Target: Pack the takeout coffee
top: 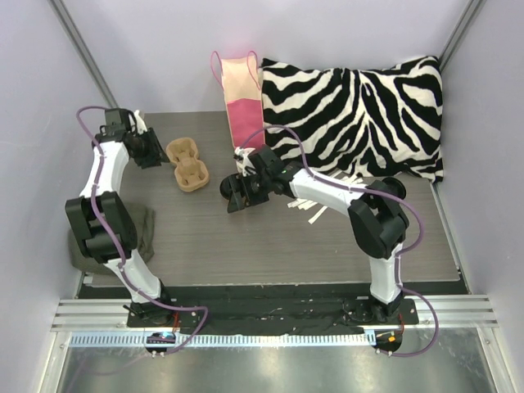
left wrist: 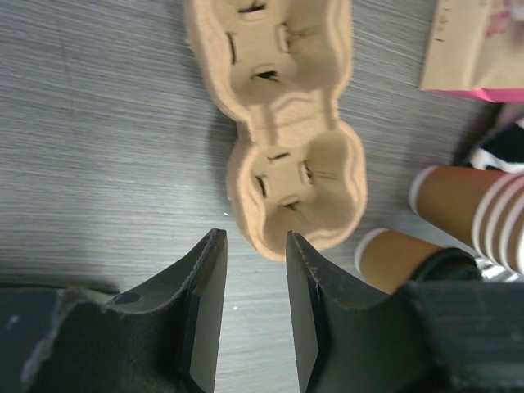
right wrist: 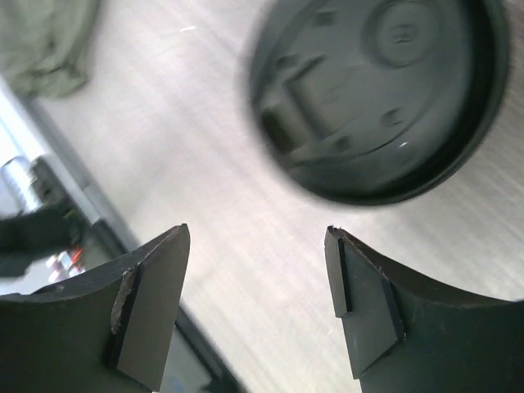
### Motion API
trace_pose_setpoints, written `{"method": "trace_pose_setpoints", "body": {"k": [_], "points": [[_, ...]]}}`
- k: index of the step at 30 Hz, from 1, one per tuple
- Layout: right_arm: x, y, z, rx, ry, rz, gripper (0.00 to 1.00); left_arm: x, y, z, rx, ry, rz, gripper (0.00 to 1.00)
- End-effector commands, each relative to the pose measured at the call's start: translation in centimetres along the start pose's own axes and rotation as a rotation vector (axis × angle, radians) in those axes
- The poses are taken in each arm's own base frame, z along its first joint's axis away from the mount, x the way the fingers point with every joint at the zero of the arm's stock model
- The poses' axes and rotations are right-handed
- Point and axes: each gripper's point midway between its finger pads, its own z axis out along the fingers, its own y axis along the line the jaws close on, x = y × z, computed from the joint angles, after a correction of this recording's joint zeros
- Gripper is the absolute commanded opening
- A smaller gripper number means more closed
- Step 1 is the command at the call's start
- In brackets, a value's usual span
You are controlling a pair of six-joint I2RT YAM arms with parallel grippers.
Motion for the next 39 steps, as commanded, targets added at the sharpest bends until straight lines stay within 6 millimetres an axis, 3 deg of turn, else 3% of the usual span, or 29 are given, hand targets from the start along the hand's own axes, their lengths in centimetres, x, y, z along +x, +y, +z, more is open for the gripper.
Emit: {"method": "trace_pose_setpoints", "body": {"k": [1,3,9,17,39], "points": [[-1.1,4.0,-5.2,-0.142,-0.034,-0.094,0.75,-1.5,-0.5,0.6,-0.04,-0.028,0.035,0.38],[-0.6,3.8,-5.7,-0.16,-0.022,-0.078,0.75,-1.3,-0.3,1.7,-0.055,-0.01,0.041,0.37],[-1.8,2.8,-7.2,-0.146,-0.065,-0.065,0.75,-0.6,-1.0,4.0,-0.067,0.006,0.075,0.34],[-1.9,2.0,-7.2,-0.152,-0.057,-0.024,0.75,0.1,-0.1,6.7,-0.103,0.031,0.106,0.3],[-1.3,1.7,-6.5,-0.163,-0.03,-0.001,0.75,-1.7,0.2,7.9,-0.13,-0.005,0.173,0.35]]}}
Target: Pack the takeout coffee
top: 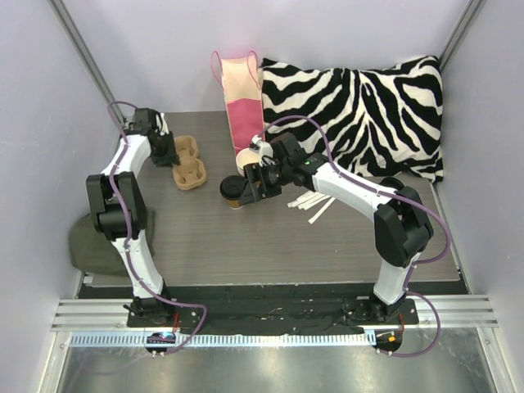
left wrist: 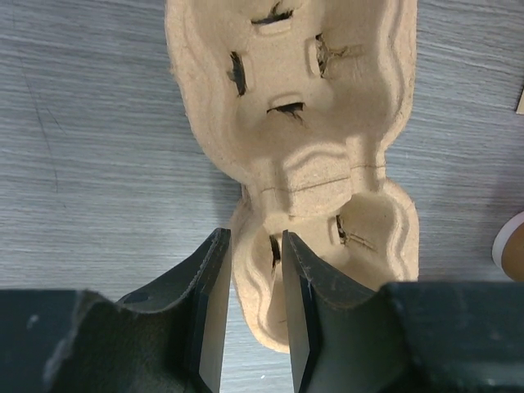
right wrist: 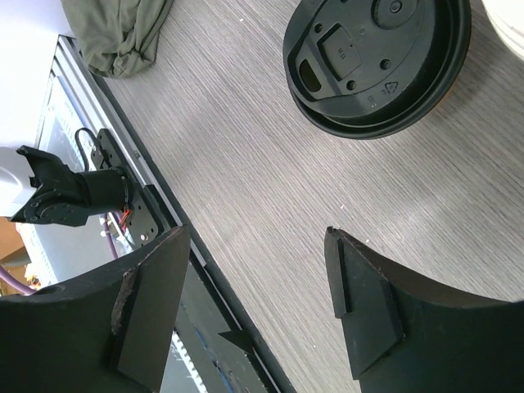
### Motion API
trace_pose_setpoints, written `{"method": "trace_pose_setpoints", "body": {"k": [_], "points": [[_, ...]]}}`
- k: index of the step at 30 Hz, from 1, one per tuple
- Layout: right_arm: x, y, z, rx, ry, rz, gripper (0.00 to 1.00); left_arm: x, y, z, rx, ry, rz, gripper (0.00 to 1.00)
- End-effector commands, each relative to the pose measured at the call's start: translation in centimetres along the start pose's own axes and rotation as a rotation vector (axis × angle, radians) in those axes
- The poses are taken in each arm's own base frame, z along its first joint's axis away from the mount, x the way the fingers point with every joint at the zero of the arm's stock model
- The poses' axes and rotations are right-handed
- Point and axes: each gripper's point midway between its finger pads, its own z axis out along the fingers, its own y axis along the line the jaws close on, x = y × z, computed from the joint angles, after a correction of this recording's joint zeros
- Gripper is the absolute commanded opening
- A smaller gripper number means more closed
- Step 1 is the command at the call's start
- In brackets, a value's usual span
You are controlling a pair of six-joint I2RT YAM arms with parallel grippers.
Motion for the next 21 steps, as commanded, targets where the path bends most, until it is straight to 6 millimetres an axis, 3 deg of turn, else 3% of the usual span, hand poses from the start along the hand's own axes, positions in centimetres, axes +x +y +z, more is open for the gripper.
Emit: {"method": "trace_pose_setpoints", "body": {"k": [1,15,21], "points": [[-0.1,0.7,-0.1,-0.024,-0.004,-0.004,0.75,-2.5,-0.2,0.0,-0.001,-0.071,0.037,0.35],[-0.2,0.5,0.1,-0.027,-0.006,0.019,0.75,-2.3,0.2,1.7,-0.013,-0.038,0.057,0.27],[-0.2,0.2,0.0,-0.024,-0.006,0.029,0.75,-2.6,0.0,1.4,-0.005,-0.048,0.059,0.1]]}}
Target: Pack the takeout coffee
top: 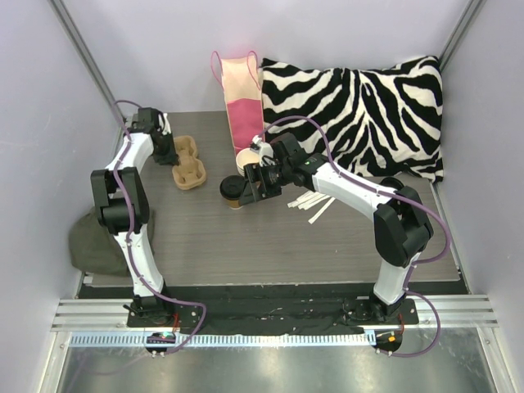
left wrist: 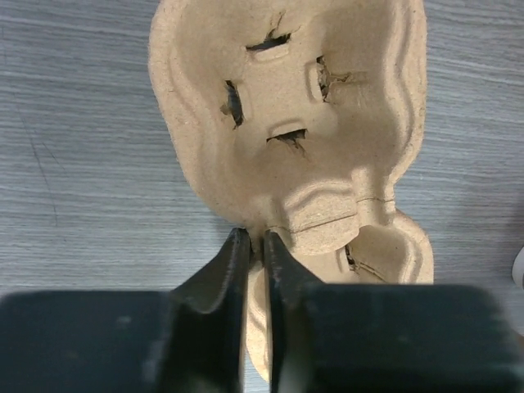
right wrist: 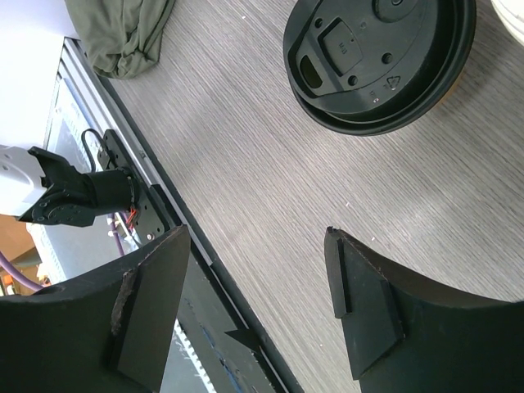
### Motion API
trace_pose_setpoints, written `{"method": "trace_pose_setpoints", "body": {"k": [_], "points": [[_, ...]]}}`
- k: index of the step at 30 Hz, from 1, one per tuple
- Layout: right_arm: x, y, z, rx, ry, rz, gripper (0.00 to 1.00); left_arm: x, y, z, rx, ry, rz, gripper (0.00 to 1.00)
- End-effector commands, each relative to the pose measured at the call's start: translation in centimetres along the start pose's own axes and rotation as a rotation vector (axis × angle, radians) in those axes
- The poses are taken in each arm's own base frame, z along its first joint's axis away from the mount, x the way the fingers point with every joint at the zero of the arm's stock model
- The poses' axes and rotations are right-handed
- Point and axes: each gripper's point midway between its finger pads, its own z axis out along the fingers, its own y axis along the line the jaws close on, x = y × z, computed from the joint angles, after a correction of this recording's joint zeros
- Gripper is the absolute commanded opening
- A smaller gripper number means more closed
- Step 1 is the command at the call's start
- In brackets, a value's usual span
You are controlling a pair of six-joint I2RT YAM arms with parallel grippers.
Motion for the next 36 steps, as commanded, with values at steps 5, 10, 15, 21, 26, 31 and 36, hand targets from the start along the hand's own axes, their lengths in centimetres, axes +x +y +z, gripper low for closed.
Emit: {"method": "trace_pose_setpoints", "body": {"k": [5,10,15,21,26,31,36], "points": [[-0.4,0.2,0.0,-0.023,-0.014,0.009,0.75,-3.0,-0.4,-2.2,-0.002,-0.092,0.045,0.0],[-0.3,0.4,-0.1,-0.029,-0.014,0.007,0.75,-3.9,-1.2,-4.4,0.03,-0.122,0.052,0.0],[-0.6,0.9,-0.5,-0.043,-0.024,-0.005,0.75,-4.6,-2.0,-6.4,0.08,-0.137,0.029,0.0],[-2.0,2.2,-1.0,-0.083,-0.05,-0.046,0.75,-4.8,-1.6,-7.1,0.131,-0.12,-0.035,0.0],[-4.5,3.7,-1.6,-0.111,-0.094,-0.092,0.75,-4.5,-1.2,-7.4,0.167,-0.102,-0.057,0.0],[-6.6,4.4,-1.4,-0.123,-0.128,-0.114,0.75,-3.5,-0.9,-6.9,0.168,-0.059,-0.058,0.0],[-6.7,4.3,-1.1,-0.126,-0.125,-0.096,0.74,-1.1,0.5,-5.3,0.118,0.014,-0.033,0.0]]}}
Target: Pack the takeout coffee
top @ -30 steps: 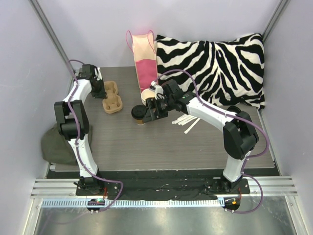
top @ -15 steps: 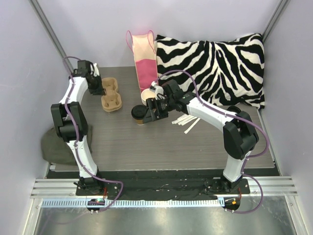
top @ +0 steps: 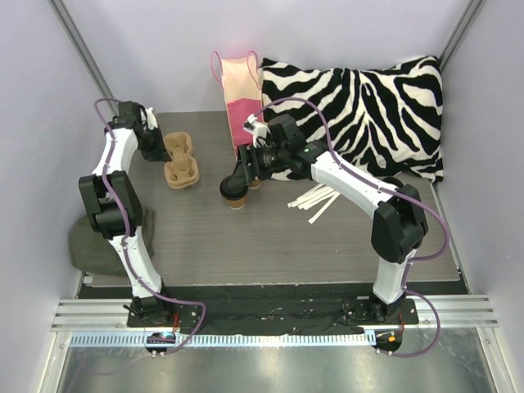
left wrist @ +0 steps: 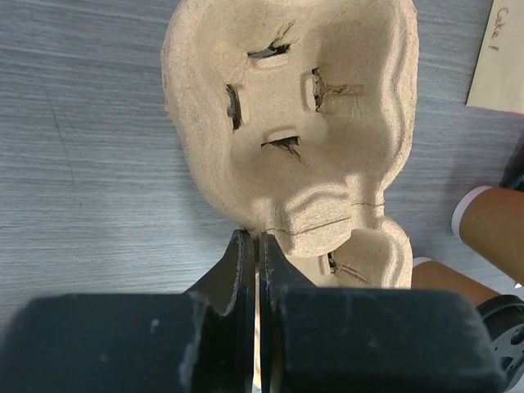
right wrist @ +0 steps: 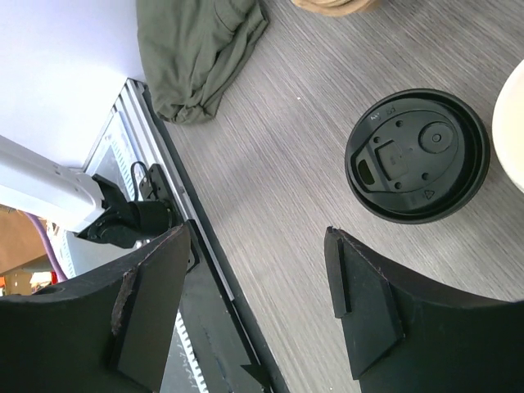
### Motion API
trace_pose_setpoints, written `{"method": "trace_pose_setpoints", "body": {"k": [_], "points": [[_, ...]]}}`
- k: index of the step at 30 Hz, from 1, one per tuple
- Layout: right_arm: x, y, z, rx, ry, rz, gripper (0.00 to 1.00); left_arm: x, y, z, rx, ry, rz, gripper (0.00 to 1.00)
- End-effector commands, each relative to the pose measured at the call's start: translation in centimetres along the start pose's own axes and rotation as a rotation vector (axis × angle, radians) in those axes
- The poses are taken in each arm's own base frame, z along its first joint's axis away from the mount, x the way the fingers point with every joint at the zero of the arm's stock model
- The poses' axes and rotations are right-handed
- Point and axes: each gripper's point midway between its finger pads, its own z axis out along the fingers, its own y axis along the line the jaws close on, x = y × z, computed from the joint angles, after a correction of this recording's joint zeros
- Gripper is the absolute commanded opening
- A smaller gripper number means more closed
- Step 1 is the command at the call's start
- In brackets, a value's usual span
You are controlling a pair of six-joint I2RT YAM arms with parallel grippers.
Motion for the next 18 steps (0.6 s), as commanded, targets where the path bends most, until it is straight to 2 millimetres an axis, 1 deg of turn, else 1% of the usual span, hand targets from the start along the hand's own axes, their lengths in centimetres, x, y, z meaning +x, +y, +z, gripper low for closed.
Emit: {"method": "trace_pose_setpoints", "body": {"k": [1,2,4,5,6,8,9,11,12,15,17,18], "points": [[-0.9,0.4,0.3,-0.023,-0.019,-0.01,0.74,0.7,0.2,-0.5,0.001,0.022,0.039,0.0],[-1.0,0.4,0.2,-0.024,-0.021,-0.009,0.74,0.9,0.2,-0.4,0.002,0.028,0.046,0.0],[-0.9,0.5,0.2,-0.024,-0.021,-0.006,0.74,1.4,0.4,-0.2,0.0,0.056,0.065,0.06],[-1.0,0.5,0.1,-0.023,-0.023,-0.009,0.74,1.4,0.5,-0.3,-0.002,0.058,0.075,0.08],[-1.1,0.6,0.0,-0.023,-0.027,-0.013,0.75,1.0,0.5,-0.6,-0.005,0.048,0.083,0.14],[-1.0,0.6,-0.1,-0.02,-0.027,-0.015,0.74,0.4,0.3,-1.3,-0.003,0.028,0.113,0.21],[-1.0,0.5,-0.1,-0.018,-0.027,-0.013,0.75,0.0,0.0,-1.5,0.001,0.017,0.123,0.27],[-0.8,0.4,0.0,-0.017,-0.024,-0.015,0.75,-0.5,-0.4,-2.3,0.018,-0.003,0.148,0.33],[-0.9,0.5,0.0,-0.018,-0.025,-0.015,0.75,-0.7,-0.5,-2.6,0.02,-0.012,0.155,0.39],[-0.7,0.4,0.0,-0.016,-0.022,-0.01,0.75,-0.7,-0.9,-2.9,0.029,-0.007,0.168,0.39],[-0.7,0.3,0.0,-0.011,-0.023,-0.011,0.75,-0.3,-1.2,-3.0,0.031,0.004,0.169,0.36],[-0.8,0.3,0.0,-0.011,-0.025,-0.014,0.75,0.1,-1.4,-3.0,0.035,0.016,0.168,0.36]]}}
